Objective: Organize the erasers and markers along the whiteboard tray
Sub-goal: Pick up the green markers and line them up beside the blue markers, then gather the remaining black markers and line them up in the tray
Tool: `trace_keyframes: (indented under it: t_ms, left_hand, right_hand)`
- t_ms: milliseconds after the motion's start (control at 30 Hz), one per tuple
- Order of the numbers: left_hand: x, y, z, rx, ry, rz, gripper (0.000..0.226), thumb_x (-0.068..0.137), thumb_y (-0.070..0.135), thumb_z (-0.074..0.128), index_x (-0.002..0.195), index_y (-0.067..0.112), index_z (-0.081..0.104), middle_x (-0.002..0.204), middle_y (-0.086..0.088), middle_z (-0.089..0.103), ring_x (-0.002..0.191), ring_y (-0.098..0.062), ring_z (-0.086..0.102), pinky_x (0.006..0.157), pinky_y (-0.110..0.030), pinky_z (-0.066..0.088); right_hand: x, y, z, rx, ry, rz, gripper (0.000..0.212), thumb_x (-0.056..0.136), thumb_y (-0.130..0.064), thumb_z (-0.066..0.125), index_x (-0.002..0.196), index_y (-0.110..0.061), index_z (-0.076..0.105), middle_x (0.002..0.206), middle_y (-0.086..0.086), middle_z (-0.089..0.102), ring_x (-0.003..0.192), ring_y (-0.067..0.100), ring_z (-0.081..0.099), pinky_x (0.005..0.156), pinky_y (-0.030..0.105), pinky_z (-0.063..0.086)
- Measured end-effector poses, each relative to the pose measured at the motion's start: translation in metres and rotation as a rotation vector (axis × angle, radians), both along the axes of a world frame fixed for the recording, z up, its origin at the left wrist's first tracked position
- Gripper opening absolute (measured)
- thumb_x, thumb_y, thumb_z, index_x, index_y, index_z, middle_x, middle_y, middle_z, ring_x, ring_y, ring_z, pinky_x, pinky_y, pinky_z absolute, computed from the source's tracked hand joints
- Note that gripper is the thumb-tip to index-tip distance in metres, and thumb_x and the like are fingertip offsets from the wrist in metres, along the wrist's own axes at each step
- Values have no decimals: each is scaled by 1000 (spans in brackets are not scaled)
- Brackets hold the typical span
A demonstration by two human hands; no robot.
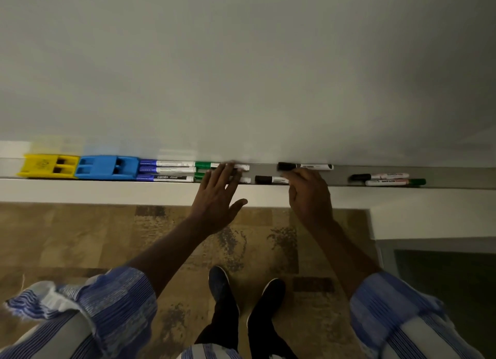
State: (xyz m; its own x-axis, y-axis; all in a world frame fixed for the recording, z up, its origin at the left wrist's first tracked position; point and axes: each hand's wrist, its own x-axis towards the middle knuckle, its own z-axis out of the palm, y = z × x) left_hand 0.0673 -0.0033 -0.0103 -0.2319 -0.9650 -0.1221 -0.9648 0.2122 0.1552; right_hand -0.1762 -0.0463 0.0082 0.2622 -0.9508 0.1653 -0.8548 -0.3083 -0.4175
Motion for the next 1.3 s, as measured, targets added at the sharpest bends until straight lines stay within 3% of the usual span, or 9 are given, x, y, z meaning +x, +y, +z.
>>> trace_keyframes:
  t_ms: [333,467,633,900,1300]
  left_hand:
    - [-6,0,-2,7,-35,32,78,99,61,33,159,15,13,167,-15,5,154,-32,4,124,-52,13]
    - [-7,1,-1,-29,-23,34,76,99,60,35,158,13,18,166,-17,11,153,-34,11,123,-51,15]
    - [-21,-2,3,-65,27,13,75,98,60,32,155,11,27,161,-19,25,150,-34,21,121,-51,23]
    - [-68,-15,6,-33,104,-9,76,98,64,25,156,14,25,162,-15,26,151,-32,18,123,-50,18]
    - [-63,-14,5,-87,33,122,72,98,65,29,147,13,39,150,-14,40,140,-33,34,115,-49,30]
  right_hand:
    - [11,4,3,24,-76,37,31,92,-4,58,120,-6,69,116,11,69,109,28,61,95,41,51]
    - [-13,-1,10,-57,-110,-136,26,92,-10,59,116,-6,69,114,13,67,106,29,61,88,39,53]
    - [-45,-8,10,15,-168,-344,29,92,-11,59,119,-8,65,123,16,57,105,33,61,83,40,56]
    - [-35,-10,5,84,-236,-364,27,90,-11,64,115,-1,67,121,20,59,104,33,62,88,31,48]
    - [-5,0,3,98,-291,-270,29,89,-17,68,115,-4,67,112,14,61,93,24,64,76,20,43]
